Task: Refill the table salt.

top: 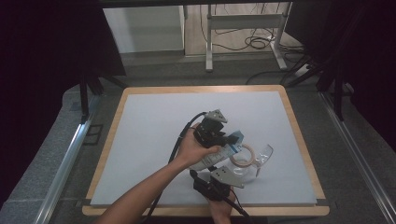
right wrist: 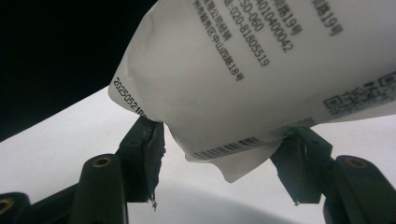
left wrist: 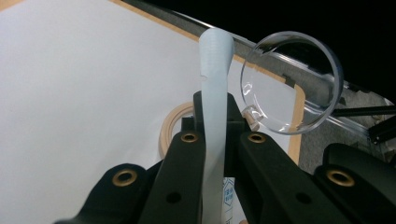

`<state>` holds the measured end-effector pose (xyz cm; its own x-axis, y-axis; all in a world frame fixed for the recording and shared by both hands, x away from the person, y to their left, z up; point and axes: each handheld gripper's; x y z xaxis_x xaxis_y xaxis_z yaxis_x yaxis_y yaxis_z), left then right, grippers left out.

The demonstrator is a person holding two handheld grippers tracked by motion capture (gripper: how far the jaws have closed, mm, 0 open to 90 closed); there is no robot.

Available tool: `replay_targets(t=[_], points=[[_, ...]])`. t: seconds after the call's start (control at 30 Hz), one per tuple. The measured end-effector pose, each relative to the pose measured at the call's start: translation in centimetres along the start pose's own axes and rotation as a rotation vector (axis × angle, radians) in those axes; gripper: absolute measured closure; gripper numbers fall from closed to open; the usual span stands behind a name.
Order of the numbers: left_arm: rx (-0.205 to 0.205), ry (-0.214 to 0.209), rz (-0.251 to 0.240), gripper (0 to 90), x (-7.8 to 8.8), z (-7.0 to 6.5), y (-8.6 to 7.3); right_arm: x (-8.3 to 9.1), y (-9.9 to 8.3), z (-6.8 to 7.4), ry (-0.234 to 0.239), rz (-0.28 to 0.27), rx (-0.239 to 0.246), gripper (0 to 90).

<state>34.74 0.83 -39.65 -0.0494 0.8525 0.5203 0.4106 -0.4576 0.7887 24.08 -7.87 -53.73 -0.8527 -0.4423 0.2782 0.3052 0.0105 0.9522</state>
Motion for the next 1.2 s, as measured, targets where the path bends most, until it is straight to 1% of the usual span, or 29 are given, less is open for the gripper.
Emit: replay_targets(t=[0.2, 0.33, 0.53, 0.73, 0.83, 0.97, 1.03, 1.07, 1.1, 1.2], points=[[0.002, -0.002, 0.025, 90.0, -0.2, 0.1, 0.3, -0.2, 0.0, 0.2, -0.003, -0.004, -0.019, 39.3], [-0.011, 0.003, 0.038, 90.0, -0.2, 0.1, 0.6, -0.3, 0.2, 0.4, -0.004, -0.011, -0.037, 39.3], [-0.022, 0.003, 0.062, 90.0, -0.3, 0.1, 1.0, -0.4, 0.3, 0.5, -0.012, -0.024, -0.047, 39.3], [-0.008, -0.011, 0.071, 90.0, -0.4, 0.4, 1.3, -0.3, 0.4, 0.5, -0.013, -0.028, -0.056, 39.4], [-0.010, -0.014, 0.081, 90.0, -0.5, 0.6, 1.4, -0.4, 0.4, 0.4, -0.011, -0.025, -0.062, 39.3], [-0.010, -0.018, 0.094, 90.0, -0.6, 0.6, 1.9, -0.4, 0.6, 0.4, -0.020, -0.033, -0.065, 39.3], [-0.011, -0.015, 0.106, 90.0, -0.7, 0.6, 2.2, -0.3, 0.8, 0.5, -0.028, -0.042, -0.049, 39.5], [-0.012, -0.016, 0.111, 90.0, -0.8, 0.5, 2.3, -0.3, 0.8, 0.5, -0.028, -0.043, -0.051, 39.6], [-0.019, -0.011, 0.126, 90.0, -0.8, 0.5, 2.4, -0.3, 0.9, 0.5, -0.028, -0.045, -0.060, 39.7], [-0.018, -0.004, 0.141, 90.0, -1.1, 0.4, 2.7, -0.3, 1.1, 0.4, -0.024, -0.047, -0.069, 39.7]])
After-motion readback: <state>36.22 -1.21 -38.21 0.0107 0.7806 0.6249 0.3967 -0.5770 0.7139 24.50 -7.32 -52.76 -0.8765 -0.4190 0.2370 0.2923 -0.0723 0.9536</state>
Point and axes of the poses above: each handheld gripper's, and its own axes: x roughly backward along the jaws, y roughly out of its top, z roughly to its left, and after that the axes turned 11 degrees about -y, right-handed
